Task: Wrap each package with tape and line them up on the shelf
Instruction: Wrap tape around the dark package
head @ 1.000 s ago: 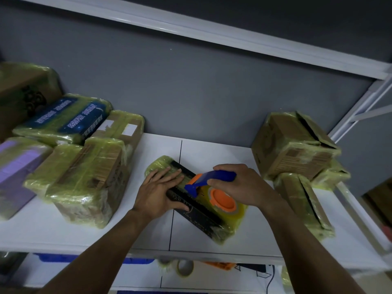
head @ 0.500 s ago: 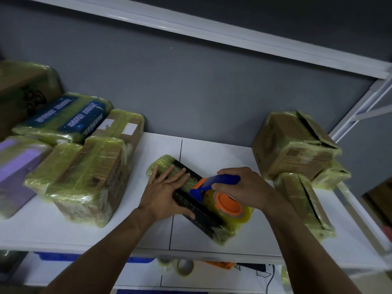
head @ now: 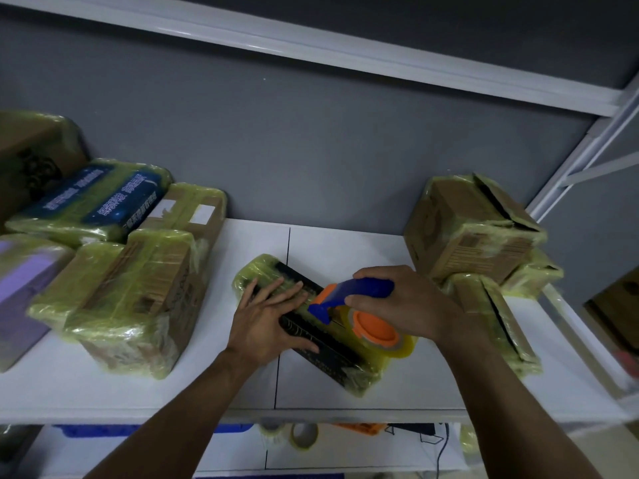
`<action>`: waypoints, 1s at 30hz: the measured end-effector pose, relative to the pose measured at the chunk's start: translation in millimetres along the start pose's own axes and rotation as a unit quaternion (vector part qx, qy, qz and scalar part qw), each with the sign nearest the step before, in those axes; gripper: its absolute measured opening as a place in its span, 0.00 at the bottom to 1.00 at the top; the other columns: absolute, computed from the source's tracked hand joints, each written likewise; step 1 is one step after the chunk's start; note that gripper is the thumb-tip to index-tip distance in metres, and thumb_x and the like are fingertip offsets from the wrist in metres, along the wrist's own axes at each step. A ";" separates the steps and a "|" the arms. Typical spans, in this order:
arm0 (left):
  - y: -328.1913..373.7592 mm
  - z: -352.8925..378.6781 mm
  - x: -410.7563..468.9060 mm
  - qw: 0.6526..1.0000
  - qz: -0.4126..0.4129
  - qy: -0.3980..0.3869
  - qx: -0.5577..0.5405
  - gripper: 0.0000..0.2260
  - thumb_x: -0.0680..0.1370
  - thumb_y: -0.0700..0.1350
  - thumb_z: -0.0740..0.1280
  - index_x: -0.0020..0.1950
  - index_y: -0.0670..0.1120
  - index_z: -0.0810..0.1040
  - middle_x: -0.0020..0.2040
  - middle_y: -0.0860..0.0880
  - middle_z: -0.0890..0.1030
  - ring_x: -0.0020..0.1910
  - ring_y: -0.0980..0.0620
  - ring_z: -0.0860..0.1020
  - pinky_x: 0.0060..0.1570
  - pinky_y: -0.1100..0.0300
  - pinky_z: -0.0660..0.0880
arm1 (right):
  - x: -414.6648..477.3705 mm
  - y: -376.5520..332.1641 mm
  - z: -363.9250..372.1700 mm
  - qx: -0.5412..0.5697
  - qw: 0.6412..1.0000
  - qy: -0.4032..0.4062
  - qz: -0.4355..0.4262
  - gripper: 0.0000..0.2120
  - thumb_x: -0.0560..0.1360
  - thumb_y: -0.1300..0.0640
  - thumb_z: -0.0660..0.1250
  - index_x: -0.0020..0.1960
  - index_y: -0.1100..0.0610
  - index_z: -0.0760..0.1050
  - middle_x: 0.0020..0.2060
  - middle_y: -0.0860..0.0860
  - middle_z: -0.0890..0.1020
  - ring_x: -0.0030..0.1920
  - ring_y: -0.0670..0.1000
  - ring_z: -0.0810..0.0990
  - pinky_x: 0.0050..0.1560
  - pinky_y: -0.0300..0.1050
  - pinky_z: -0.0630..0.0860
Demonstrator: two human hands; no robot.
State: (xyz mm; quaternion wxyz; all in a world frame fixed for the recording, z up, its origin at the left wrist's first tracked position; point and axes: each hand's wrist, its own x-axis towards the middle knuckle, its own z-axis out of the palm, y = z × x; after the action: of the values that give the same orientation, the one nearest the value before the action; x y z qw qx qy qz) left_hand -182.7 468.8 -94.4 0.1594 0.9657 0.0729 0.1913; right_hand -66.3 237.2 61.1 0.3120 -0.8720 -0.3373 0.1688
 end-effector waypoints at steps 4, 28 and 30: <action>1.2 -0.2 1.9 1.000 0.002 -0.002 0.010 0.47 0.62 0.86 0.55 0.75 0.62 0.70 0.77 0.66 0.63 0.79 0.56 0.59 0.78 0.46 0.43 | -7.1 7.7 -2.0 0.015 1.000 -0.004 -0.006 0.11 0.73 0.40 0.76 0.53 0.32 0.77 0.51 0.35 0.82 0.53 0.43 0.81 0.53 0.41 0.80; -17.0 0.5 43.4 0.997 0.043 -0.022 -0.068 0.49 0.56 0.83 0.66 0.73 0.63 0.72 0.75 0.70 0.64 0.79 0.62 0.55 0.77 0.53 0.33 | -36.5 9.6 -16.5 -0.049 0.997 0.048 -0.019 0.14 0.76 0.36 0.70 0.46 0.16 0.68 0.44 0.14 0.71 0.48 0.21 0.71 0.37 0.24 0.71; -18.0 0.6 44.9 0.996 0.050 -0.027 -0.063 0.49 0.56 0.83 0.66 0.74 0.64 0.71 0.75 0.71 0.63 0.80 0.62 0.54 0.76 0.54 0.30 | -34.9 14.2 -12.4 -0.047 0.997 0.054 -0.018 0.12 0.76 0.36 0.70 0.47 0.18 0.70 0.44 0.17 0.74 0.49 0.24 0.74 0.42 0.27 0.70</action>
State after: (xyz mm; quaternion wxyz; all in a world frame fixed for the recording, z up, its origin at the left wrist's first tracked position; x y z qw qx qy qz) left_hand -142.8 494.6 -85.4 0.2121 0.9610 0.0079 0.1771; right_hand -78.2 199.4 63.9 0.2918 -0.8873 -0.3429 0.0999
